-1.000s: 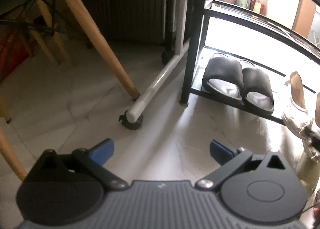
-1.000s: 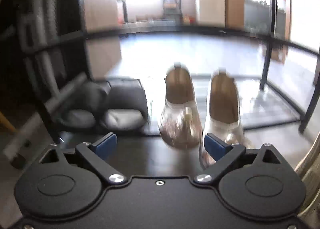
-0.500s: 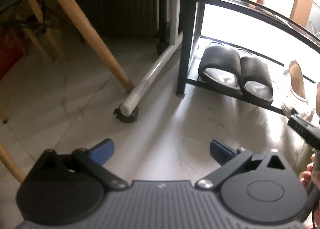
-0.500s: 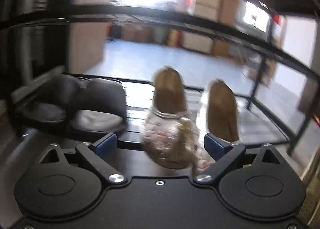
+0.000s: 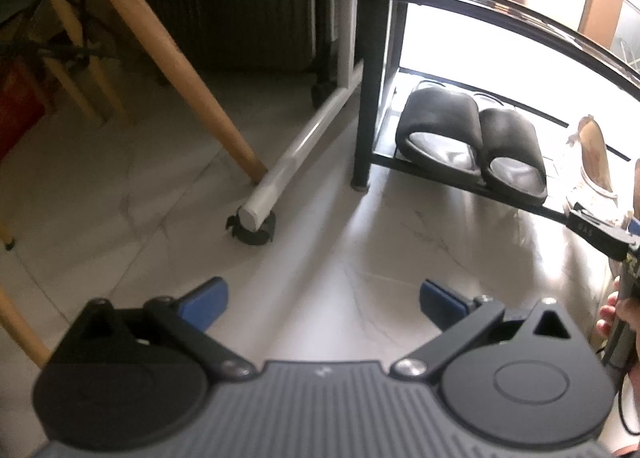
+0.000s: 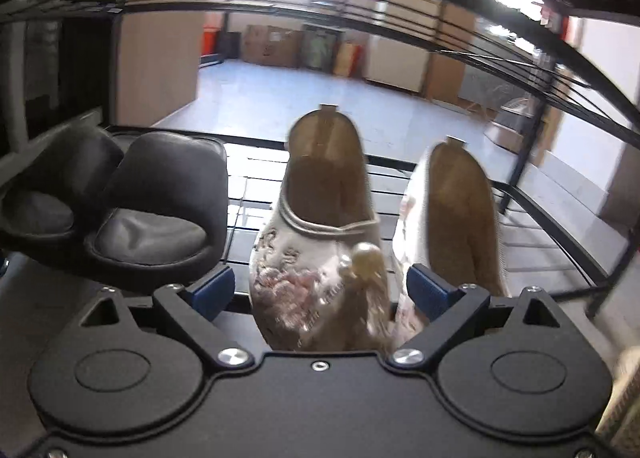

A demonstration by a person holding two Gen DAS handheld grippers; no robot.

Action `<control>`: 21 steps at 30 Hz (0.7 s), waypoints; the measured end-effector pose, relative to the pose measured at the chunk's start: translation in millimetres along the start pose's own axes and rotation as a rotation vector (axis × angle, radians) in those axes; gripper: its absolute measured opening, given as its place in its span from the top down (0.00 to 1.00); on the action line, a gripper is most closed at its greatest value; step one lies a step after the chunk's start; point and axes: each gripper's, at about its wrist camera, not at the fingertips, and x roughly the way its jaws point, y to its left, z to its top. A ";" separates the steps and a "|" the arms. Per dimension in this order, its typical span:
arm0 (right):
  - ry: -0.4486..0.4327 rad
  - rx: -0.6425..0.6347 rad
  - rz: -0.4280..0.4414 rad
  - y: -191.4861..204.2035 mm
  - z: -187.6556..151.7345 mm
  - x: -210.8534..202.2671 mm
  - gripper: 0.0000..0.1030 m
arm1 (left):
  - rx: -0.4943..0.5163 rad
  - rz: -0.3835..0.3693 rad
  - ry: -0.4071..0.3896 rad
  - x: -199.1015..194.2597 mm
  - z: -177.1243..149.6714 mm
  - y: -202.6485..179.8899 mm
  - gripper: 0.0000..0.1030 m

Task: Organize scattered shoes
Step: 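Grasp one white embroidered shoe's heel with the right gripper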

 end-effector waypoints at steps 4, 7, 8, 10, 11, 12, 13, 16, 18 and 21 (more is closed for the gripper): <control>0.017 -0.068 -0.012 3.6 -2.9 7.6 0.08 | 0.000 -0.001 0.011 2.9 0.1 -1.4 0.01; 0.027 -0.107 -0.027 8.5 -5.1 11.5 0.07 | 0.004 -0.006 0.013 2.9 -0.4 -2.7 0.01; 0.029 -0.106 -0.024 8.4 -5.0 12.8 0.07 | 0.006 -0.006 0.011 2.6 -0.6 -2.8 0.01; 0.034 -0.088 -0.002 5.3 -3.0 15.7 0.12 | 0.005 -0.010 0.011 2.3 -0.7 -2.4 0.01; 0.033 -0.081 0.006 2.5 -0.9 16.4 0.20 | 0.002 -0.013 0.012 2.2 -0.6 -1.9 0.01; 0.037 -0.071 0.019 -0.8 1.8 17.8 0.24 | 0.000 -0.016 0.013 2.2 -0.5 -1.5 0.01; 0.044 -0.065 0.030 -2.6 3.4 19.4 0.24 | -0.003 -0.019 0.015 2.1 -0.4 -1.0 0.01; 0.050 -0.049 0.066 -7.5 8.3 25.1 0.27 | -0.008 -0.027 0.017 1.6 -0.1 0.0 0.01; 0.045 -0.006 0.099 -13.9 14.4 29.8 0.27 | -0.010 -0.029 0.017 1.4 0.3 0.2 0.01; 0.014 -0.020 0.129 -16.1 22.6 38.0 0.28 | -0.017 -0.035 0.020 1.7 0.6 1.0 0.01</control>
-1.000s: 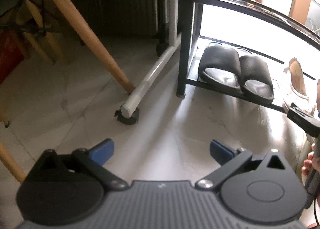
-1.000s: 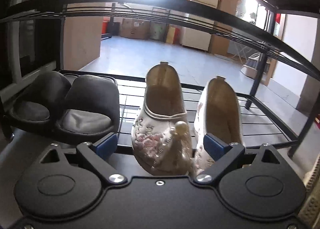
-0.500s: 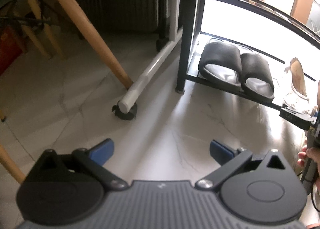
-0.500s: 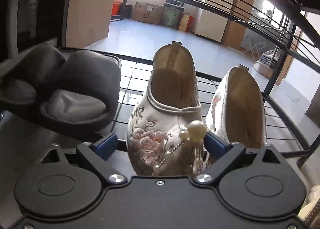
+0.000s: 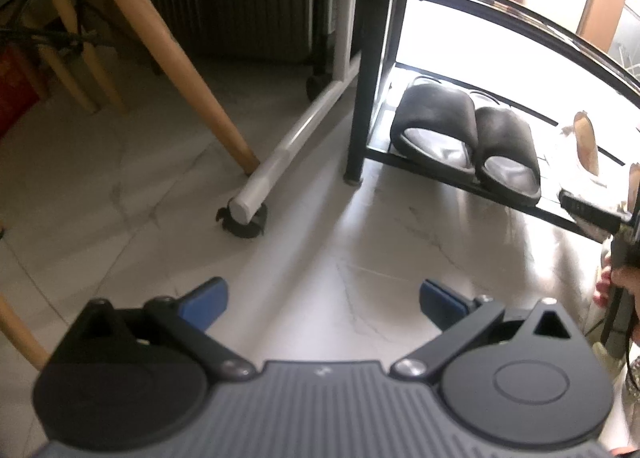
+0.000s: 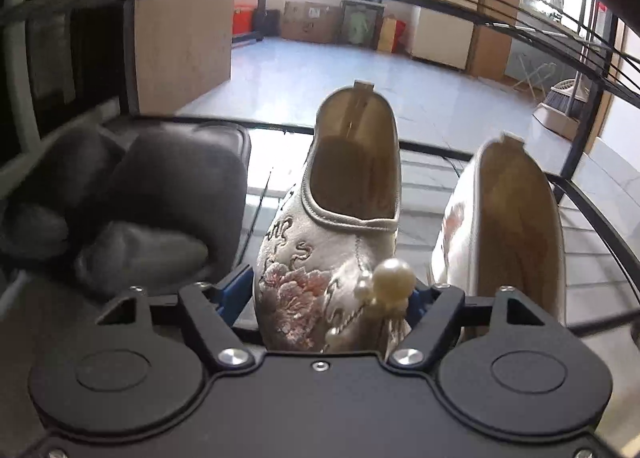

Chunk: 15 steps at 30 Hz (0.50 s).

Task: Organize scattered shoes
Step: 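Grasp one white embroidered shoe's heel with the right gripper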

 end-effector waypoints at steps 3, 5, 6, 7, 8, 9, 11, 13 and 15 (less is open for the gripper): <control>-0.030 -0.045 0.024 -0.5 3.0 7.9 0.27 | -0.003 -0.006 0.005 1.4 0.9 -0.4 0.01; -0.055 -0.076 0.039 2.2 2.0 10.1 0.27 | -0.004 -0.007 0.012 3.7 2.1 -1.8 0.01; -0.068 -0.095 0.047 6.6 0.3 11.2 0.27 | -0.003 -0.007 0.016 4.9 2.6 -2.6 0.01; -0.074 -0.095 0.053 9.2 0.0 11.9 0.27 | -0.001 -0.010 0.021 6.3 3.2 -4.0 0.01; -0.078 -0.084 0.058 10.2 1.1 12.2 0.27 | 0.003 -0.011 0.022 6.7 3.3 -5.0 0.01; -0.081 -0.062 0.062 10.2 2.6 12.1 0.27 | 0.012 -0.011 0.024 7.3 2.9 -6.6 0.01; -0.083 -0.019 0.062 8.4 5.3 10.1 0.28 | 0.024 -0.009 0.027 7.6 2.6 -8.7 0.01; -0.086 0.009 0.065 5.7 6.4 7.3 0.29 | 0.020 -0.014 0.024 6.5 3.1 -8.8 0.01; -0.113 0.012 0.060 5.9 6.4 0.7 0.29 | 0.012 -0.021 0.017 4.4 3.4 -7.0 0.01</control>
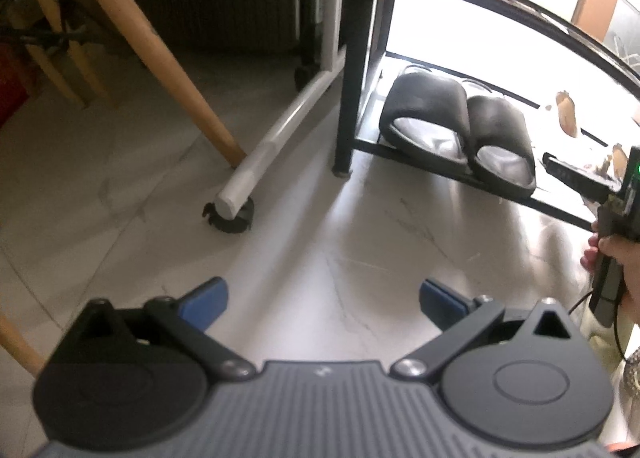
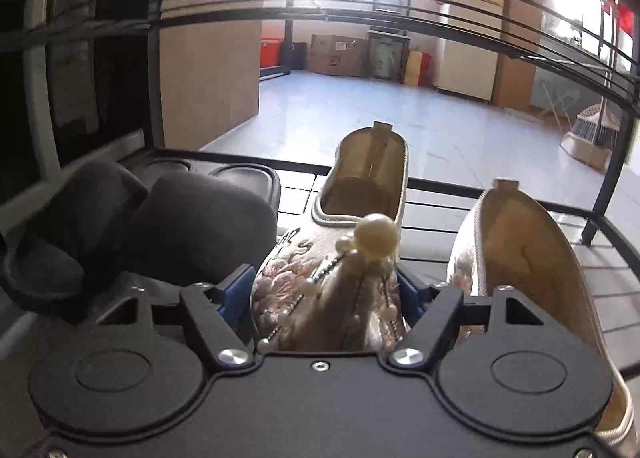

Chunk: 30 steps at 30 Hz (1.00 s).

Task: Organize scattered shoes
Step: 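Grasp one white embroidered shoe's heel with the right gripper, then shift the held embroidered shoe alongside its mate with the right gripper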

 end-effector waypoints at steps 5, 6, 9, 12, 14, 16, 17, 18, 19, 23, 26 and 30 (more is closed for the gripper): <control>-0.097 -0.131 -0.028 15.5 -2.0 -14.6 0.29 | -0.023 -0.008 -0.003 -1.8 1.0 5.5 0.01; -0.106 -0.155 -0.029 18.0 -2.9 -13.8 0.29 | -0.030 -0.011 -0.004 -2.2 1.4 6.6 0.01; -0.114 -0.204 -0.032 21.8 -5.9 -6.6 0.29 | -0.036 -0.013 -0.006 -3.2 2.3 7.9 0.01; -0.068 -0.180 -0.024 15.3 -9.5 3.1 0.28 | -0.033 -0.011 -0.002 -1.8 2.8 7.2 0.01; -0.013 -0.140 -0.020 10.0 -12.3 6.7 0.26 | -0.028 -0.012 0.003 -0.1 3.3 5.6 0.01; 0.022 -0.114 -0.021 7.2 -15.4 8.1 0.26 | -0.023 -0.013 0.004 0.4 3.5 4.3 0.01; 0.021 -0.099 -0.017 6.2 -14.7 6.5 0.22 | -0.020 -0.013 0.004 0.1 3.1 4.3 0.01; 0.005 -0.082 -0.009 5.7 -12.0 3.1 0.13 | -0.018 -0.012 0.004 -0.2 2.8 4.3 0.01; -0.012 -0.065 0.000 5.2 -9.2 -0.4 0.08 | -0.018 -0.012 0.005 -0.1 2.7 4.7 0.01; -0.026 -0.036 -0.004 9.7 6.1 3.9 0.02 | -0.041 -0.016 0.010 0.2 3.2 7.2 0.01; 0.048 -0.006 -0.044 4.5 12.8 23.1 0.01 | -0.045 -0.013 0.013 1.0 3.0 7.3 0.01; 0.113 -0.038 -0.058 0.2 15.7 38.6 0.08 | -0.048 -0.014 0.028 4.5 3.6 5.3 0.01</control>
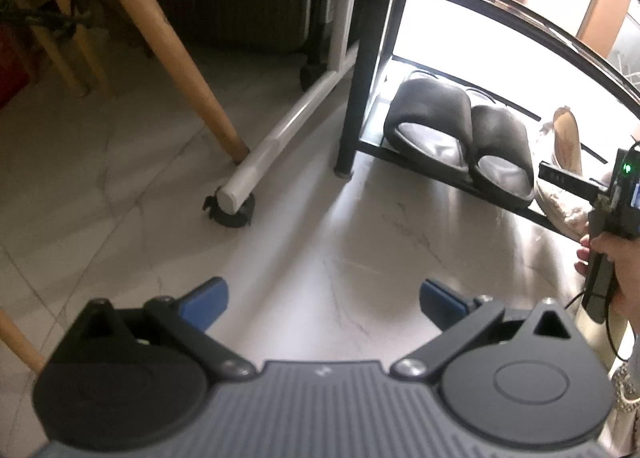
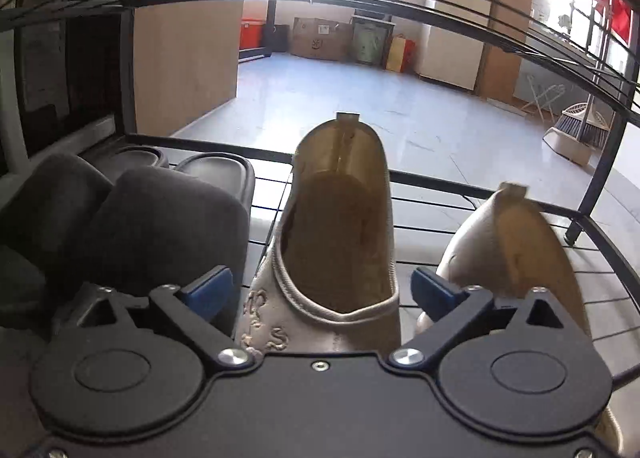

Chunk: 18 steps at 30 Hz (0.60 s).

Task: Organize scattered shoes
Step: 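Shift the held embroidered shoe alongside its mate with the right gripper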

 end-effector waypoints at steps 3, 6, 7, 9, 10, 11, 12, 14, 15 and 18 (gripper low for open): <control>0.028 0.018 -0.017 0.1 1.4 2.4 0.07 | 0.008 0.000 0.006 0.7 -0.7 -2.1 0.01; -0.018 0.023 0.007 3.9 -4.9 -4.3 0.03 | 0.022 0.007 0.008 2.5 -1.2 -4.3 0.01; -0.026 0.012 0.008 6.6 -7.0 -6.4 0.03 | 0.019 0.007 0.008 2.9 -0.7 -4.3 0.01; -0.041 -0.002 0.012 10.6 -11.4 -12.5 0.03 | 0.011 0.004 0.002 2.3 0.0 -3.9 0.01; -0.044 0.000 0.014 10.6 -12.7 -16.5 0.03 | 0.012 0.005 -0.003 1.4 0.1 -4.1 0.01; -0.044 -0.008 0.012 11.6 -13.1 -22.2 0.03 | 0.014 0.006 -0.009 0.5 0.2 -4.2 0.01; -0.044 -0.023 0.011 13.2 -12.8 -29.1 0.03 | 0.016 0.007 -0.018 -1.1 0.1 -4.3 0.01; -0.049 -0.053 0.013 15.2 -9.9 -43.8 0.03 | 0.016 0.006 -0.035 -4.8 0.1 -4.0 0.01; -0.052 -0.069 0.016 15.0 -7.1 -55.5 0.02 | 0.018 0.002 -0.047 -7.7 -0.4 -4.0 0.01; -0.065 -0.071 0.039 6.2 0.8 -89.6 0.00 | 0.029 -0.005 -0.074 -14.7 -1.8 -4.7 0.01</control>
